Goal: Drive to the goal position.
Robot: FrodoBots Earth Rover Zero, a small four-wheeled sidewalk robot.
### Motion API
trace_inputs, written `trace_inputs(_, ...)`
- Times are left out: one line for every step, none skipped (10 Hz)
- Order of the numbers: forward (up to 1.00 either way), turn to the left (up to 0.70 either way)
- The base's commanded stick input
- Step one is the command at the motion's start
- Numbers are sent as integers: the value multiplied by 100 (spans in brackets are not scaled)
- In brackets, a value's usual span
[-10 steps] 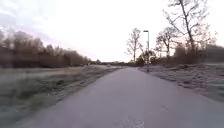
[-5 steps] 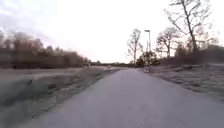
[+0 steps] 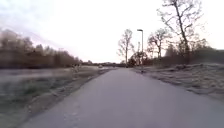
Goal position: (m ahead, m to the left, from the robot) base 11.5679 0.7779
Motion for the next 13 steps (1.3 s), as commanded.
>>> trace_inputs(100,-2)
trace_inputs(100,-7)
trace_inputs(100,-12)
trace_inputs(100,-23)
trace_inputs(100,-34)
trace_inputs(100,-39)
trace_inputs(100,-39)
trace_inputs(100,-39)
trace_inputs(100,-39)
trace_inputs(100,-20)
trace_inputs(100,-6)
trace_inputs(100,1)
trace_inputs(100,1)
